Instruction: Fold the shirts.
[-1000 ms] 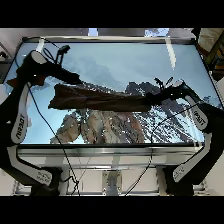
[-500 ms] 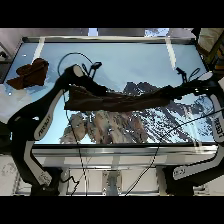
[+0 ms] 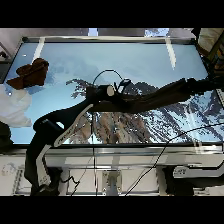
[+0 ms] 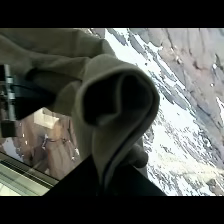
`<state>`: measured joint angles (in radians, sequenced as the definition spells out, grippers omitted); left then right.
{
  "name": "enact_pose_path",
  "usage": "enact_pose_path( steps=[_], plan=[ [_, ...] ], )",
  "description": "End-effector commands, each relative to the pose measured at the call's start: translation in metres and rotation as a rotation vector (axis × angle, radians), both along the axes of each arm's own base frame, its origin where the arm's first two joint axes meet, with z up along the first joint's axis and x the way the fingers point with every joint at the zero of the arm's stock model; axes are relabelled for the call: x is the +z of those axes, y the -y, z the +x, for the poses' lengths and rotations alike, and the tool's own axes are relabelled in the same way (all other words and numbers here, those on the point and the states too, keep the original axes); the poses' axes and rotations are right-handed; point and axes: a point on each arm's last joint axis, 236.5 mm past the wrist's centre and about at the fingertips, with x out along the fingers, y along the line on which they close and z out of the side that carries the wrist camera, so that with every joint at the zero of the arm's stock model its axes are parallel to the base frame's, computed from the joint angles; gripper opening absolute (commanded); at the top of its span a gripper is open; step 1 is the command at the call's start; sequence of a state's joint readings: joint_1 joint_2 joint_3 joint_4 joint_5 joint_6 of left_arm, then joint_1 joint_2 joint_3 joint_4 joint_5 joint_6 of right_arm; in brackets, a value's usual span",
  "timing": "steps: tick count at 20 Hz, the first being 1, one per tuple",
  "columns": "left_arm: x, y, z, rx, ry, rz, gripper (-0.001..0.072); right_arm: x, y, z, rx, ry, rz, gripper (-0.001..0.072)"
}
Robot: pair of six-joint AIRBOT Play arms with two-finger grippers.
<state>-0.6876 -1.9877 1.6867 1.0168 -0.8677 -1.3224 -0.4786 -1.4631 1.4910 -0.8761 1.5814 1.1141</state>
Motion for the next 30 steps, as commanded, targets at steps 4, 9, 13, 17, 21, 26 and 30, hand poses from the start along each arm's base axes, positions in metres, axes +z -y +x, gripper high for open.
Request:
enact_pose_path(
  steps=[4, 9, 13, 17, 21, 26, 30],
  plan=[
    [0.053, 0.018, 0.032, 0.008, 0.104, -0.074, 0.0014, 0.059, -0.044, 0.016, 0.02, 0.155, 0.163, 0.0026],
    [0.158, -0.076, 0.098, 0.032, 0.362, 0.142, 0.0014, 0.058, -0.114, 0.04, 0.091, 0.214, 0.126, 0.0025],
    [0.233, -0.182, 0.126, 0.194, 0.532, 0.342, 0.0015, 0.066, -0.217, 0.063, 0.173, 0.367, 0.09, 0.0026],
    [0.268, -0.237, 0.126, 0.294, 0.543, 0.374, 0.0014, 0.065, -0.326, 0.065, 0.237, 0.532, 0.039, 0.0027],
    [0.242, -0.266, 0.114, 0.351, 0.409, 0.428, 0.0015, 0.042, -0.406, 0.037, 0.341, 0.557, 0.061, 0.0449],
    [0.21, -0.271, 0.101, 0.324, 0.316, 0.48, 0.0015, 0.038, -0.415, 0.026, 0.398, 0.585, 0.019, 0.045],
    [0.21, -0.271, 0.101, 0.323, 0.318, 0.478, 0.0015, 0.028, -0.354, 0.059, 0.387, 0.632, -0.189, 0.0449]
  ],
)
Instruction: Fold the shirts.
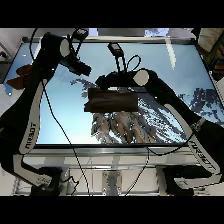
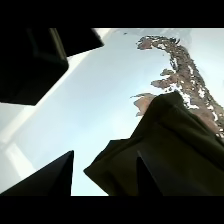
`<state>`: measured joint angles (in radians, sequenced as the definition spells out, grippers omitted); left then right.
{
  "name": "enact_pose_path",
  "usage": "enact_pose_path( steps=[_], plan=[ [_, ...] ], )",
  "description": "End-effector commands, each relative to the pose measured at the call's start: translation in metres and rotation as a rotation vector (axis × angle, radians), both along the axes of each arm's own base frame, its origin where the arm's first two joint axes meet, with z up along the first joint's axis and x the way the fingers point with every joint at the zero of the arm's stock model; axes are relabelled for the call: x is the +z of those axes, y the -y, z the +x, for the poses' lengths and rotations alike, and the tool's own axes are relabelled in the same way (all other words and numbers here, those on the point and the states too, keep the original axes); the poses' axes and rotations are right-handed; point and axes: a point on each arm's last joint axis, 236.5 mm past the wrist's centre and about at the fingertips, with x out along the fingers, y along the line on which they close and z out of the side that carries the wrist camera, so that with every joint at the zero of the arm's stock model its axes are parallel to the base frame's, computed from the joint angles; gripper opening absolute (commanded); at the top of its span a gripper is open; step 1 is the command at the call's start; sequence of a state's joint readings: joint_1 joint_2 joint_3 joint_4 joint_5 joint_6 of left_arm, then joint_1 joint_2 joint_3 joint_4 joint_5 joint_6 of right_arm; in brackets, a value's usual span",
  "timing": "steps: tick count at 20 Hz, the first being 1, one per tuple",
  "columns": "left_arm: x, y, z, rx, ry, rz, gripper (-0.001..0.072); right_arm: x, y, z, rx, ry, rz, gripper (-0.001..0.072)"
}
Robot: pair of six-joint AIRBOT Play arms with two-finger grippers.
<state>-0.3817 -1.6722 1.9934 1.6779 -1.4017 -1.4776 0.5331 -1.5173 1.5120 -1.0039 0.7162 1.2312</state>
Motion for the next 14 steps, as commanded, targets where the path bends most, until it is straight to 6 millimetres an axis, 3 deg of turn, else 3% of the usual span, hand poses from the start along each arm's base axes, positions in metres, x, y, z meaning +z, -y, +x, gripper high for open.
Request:
enact_pose_path(
  steps=[1, 2, 3, 4, 5, 7, 9, 12, 14],
  plan=[
    [-0.003, -0.002, -0.003, 0.002, -0.014, 0.006, 0.0028, -0.012, 0.056, 0.026, -0.076, 0.048, -0.163, 0.0449],
    [-0.003, 0.0, -0.003, -0.01, -0.015, 0.001, 0.0146, -0.017, 0.08, 0.033, -0.135, 0.005, -0.183, 0.0469],
    [-0.002, 0.004, -0.002, -0.017, -0.012, -0.014, 0.0391, -0.025, 0.106, 0.038, -0.189, -0.046, -0.206, 0.0541],
    [-0.002, 0.01, -0.002, -0.025, -0.008, -0.038, 0.0583, -0.034, 0.132, 0.039, -0.23, -0.111, -0.226, 0.0545],
    [0.0, 0.018, -0.001, -0.035, -0.004, -0.07, 0.0618, -0.043, 0.155, 0.037, -0.255, -0.169, -0.248, 0.0545],
    [0.002, 0.033, -0.002, -0.064, -0.003, -0.126, 0.0617, -0.056, 0.199, 0.031, -0.306, -0.283, -0.265, 0.0545],
    [0.0, 0.044, -0.001, -0.076, -0.006, -0.169, 0.0616, -0.06, 0.228, 0.027, -0.35, -0.366, -0.234, 0.0545],
    [-0.011, 0.047, -0.001, -0.077, -0.036, -0.173, 0.0616, -0.063, 0.251, 0.025, -0.406, -0.445, -0.146, 0.0545],
    [-0.019, 0.047, -0.002, -0.076, -0.06, -0.164, 0.0616, -0.081, 0.257, 0.017, -0.438, -0.533, -0.076, 0.0545]
  ],
)
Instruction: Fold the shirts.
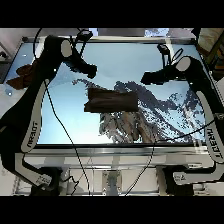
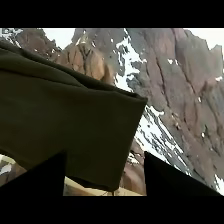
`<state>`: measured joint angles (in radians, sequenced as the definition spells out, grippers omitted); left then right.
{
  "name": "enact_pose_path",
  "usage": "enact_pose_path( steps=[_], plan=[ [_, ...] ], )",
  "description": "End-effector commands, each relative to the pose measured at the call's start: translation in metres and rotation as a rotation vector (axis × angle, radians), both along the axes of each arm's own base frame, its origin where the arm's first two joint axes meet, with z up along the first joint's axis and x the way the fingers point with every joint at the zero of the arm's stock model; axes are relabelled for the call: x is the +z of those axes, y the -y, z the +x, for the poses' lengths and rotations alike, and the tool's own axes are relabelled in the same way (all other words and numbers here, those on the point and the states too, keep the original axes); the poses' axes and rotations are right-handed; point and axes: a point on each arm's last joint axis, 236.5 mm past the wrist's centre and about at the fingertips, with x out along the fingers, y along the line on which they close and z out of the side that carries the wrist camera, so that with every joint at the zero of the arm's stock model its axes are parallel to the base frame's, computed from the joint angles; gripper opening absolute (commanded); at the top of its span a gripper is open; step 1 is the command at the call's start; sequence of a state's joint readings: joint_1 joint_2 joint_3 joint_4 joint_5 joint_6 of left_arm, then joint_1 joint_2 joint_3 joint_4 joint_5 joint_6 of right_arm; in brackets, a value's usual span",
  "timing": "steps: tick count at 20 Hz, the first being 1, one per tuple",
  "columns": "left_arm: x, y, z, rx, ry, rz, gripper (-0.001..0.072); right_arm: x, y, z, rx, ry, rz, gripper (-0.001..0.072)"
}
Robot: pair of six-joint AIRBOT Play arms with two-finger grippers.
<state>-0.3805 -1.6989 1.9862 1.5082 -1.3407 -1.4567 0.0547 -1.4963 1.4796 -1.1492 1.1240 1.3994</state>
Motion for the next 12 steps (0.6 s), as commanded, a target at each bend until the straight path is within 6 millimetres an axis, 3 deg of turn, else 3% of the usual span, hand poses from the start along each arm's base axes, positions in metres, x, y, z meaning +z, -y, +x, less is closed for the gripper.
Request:
enact_pose_path(
  steps=[1, 5, 8, 12],
  plan=[
    [-0.012, 0.005, -0.003, -0.009, -0.04, -0.008, 0.0616, -0.03, 0.018, -0.021, -0.084, -0.148, 0.111, 0.0545],
    [-0.019, 0.005, -0.003, -0.01, -0.056, -0.001, 0.0615, -0.102, 0.007, -0.058, -0.113, -0.34, 0.164, 0.0544],
    [-0.019, 0.005, -0.003, -0.01, -0.055, -0.001, 0.0615, -0.139, -0.009, -0.048, -0.21, -0.315, 0.234, 0.0544],
    [-0.019, 0.005, -0.002, -0.013, -0.053, 0.001, 0.0615, -0.172, -0.043, -0.044, -0.2, -0.317, 0.244, 0.0543]
  ],
)
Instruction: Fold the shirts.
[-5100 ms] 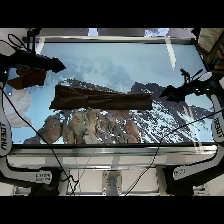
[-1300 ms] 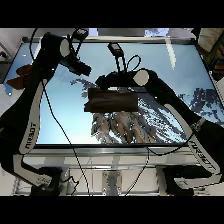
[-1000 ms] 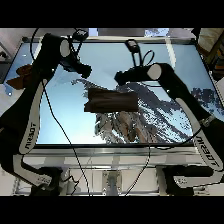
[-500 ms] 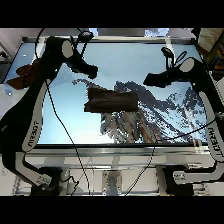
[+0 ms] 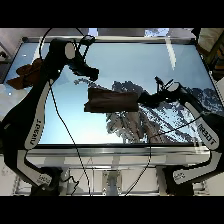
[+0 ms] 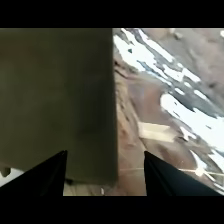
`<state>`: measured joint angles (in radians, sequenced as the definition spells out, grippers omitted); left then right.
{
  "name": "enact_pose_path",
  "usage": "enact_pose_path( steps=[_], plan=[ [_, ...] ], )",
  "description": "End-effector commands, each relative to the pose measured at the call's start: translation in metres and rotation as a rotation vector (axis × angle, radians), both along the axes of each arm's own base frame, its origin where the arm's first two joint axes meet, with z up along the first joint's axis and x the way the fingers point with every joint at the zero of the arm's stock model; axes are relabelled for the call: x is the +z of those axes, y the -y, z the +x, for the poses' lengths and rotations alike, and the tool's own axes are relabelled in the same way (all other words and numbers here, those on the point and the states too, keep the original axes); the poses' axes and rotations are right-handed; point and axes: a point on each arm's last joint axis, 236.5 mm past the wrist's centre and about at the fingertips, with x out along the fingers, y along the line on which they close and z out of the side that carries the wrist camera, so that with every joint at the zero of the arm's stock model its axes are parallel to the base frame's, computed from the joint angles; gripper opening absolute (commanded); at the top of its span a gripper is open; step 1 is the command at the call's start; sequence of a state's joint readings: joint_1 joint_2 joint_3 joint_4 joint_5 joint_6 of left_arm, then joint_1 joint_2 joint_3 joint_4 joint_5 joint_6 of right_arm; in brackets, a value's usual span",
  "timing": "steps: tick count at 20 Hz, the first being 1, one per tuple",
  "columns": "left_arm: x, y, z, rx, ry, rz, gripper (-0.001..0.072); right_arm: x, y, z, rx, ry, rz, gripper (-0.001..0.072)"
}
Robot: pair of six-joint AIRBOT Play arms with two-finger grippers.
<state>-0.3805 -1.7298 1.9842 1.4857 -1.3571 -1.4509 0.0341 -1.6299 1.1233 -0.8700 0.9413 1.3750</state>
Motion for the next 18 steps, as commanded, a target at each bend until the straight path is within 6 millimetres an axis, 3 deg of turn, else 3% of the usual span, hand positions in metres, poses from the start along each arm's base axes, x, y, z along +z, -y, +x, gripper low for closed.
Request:
enact_pose_path(
  steps=[1, 3, 4, 7, 10, 12, 15, 17, 18],
  plan=[
    [-0.001, 0.0, 0.0, -0.001, -0.002, 0.0, 0.0615, -0.03, -0.024, 0.008, -0.037, 0.021, 0.006, 0.0542],
    [-0.001, 0.0, 0.0, -0.001, -0.004, 0.001, 0.0615, -0.036, -0.034, 0.015, -0.052, 0.044, 0.008, 0.0531],
    [-0.001, 0.0, 0.0, -0.001, -0.004, 0.001, 0.0615, -0.036, -0.04, 0.017, -0.045, 0.061, 0.024, 0.0482],
    [-0.001, 0.0, 0.0, -0.001, -0.003, 0.001, 0.0614, -0.025, -0.055, 0.026, 0.008, 0.144, 0.069, 0.003],
    [-0.001, -0.001, 0.0, -0.003, -0.001, 0.004, 0.0614, -0.012, -0.059, 0.034, 0.019, 0.2, 0.1, 0.0026],
    [-0.001, -0.001, 0.0, -0.002, -0.001, 0.007, 0.0614, 0.01, -0.056, 0.046, 0.046, 0.254, 0.094, 0.0026],
    [-0.001, -0.002, 0.0, -0.002, 0.0, 0.009, 0.0614, 0.08, -0.043, 0.084, 0.093, 0.447, 0.031, 0.0026],
    [-0.001, -0.002, 0.0, -0.002, 0.0, 0.009, 0.0613, 0.138, -0.019, 0.11, 0.085, 0.59, -0.036, 0.0026],
    [-0.001, -0.002, 0.0, -0.002, 0.0, 0.009, 0.0614, 0.167, 0.002, 0.122, 0.053, 0.647, -0.085, 0.0025]
  ],
)
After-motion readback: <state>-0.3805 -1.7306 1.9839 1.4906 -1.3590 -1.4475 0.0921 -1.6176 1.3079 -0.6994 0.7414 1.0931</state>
